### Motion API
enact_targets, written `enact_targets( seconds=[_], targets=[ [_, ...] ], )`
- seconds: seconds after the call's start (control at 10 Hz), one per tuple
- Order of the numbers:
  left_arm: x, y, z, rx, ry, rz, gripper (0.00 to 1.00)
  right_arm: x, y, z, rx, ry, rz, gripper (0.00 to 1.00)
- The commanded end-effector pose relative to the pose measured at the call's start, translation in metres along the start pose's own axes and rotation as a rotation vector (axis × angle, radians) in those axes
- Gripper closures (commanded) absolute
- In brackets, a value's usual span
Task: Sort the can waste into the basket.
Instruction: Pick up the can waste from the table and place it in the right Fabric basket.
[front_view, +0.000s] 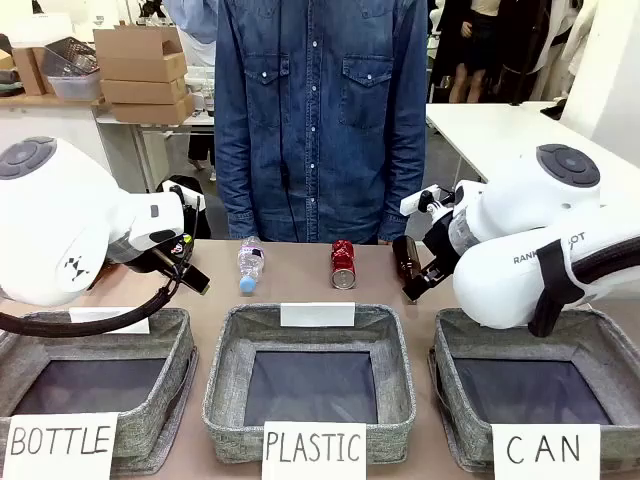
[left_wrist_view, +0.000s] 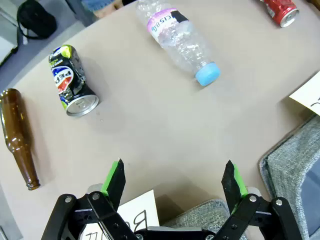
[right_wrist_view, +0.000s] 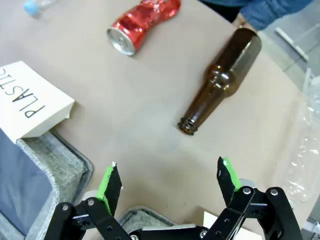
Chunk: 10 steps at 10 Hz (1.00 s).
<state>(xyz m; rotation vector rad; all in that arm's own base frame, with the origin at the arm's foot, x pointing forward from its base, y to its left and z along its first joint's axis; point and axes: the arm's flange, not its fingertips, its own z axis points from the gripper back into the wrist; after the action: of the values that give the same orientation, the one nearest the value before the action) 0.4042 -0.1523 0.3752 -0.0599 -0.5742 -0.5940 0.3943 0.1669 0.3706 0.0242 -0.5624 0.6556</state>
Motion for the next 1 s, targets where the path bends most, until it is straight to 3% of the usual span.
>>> enact_targets(
  seconds=[0.0,0.9],
  targets=[
    [-0.0038,-0.0002,-0.0036,0.022,0.032,-0.017,0.00,0.0002,0.0000,0.0001,0.000,-0.001,0.000,0.00],
    [-0.0038,-0.0002,-0.0036,0.022,0.032,-0.017,0.00,0.0002,0.0000,0.0001,0.000,-0.001,0.000,0.00]
  ],
)
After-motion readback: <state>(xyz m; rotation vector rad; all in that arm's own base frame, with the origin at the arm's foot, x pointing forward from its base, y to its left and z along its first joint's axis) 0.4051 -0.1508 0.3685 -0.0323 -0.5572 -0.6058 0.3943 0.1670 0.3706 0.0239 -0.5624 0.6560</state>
